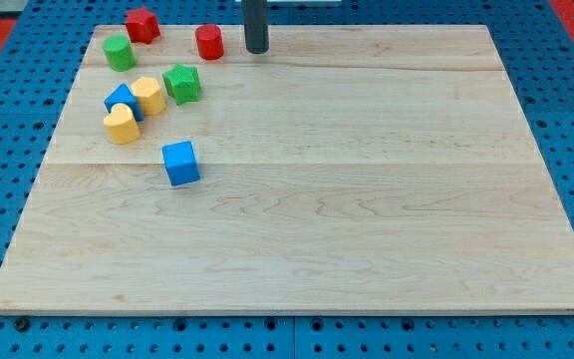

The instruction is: Move the blue triangle into the green star

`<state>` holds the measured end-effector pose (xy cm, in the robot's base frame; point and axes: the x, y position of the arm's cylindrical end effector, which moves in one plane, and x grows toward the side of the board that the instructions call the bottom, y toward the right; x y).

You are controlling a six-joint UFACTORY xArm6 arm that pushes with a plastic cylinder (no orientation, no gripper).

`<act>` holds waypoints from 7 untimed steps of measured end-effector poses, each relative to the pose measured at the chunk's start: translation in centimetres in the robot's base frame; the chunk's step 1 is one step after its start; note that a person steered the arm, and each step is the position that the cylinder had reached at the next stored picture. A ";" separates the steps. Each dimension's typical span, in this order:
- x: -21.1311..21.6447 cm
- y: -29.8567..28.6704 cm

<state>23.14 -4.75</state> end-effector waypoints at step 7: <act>8.7 -7.6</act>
<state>31.89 -12.37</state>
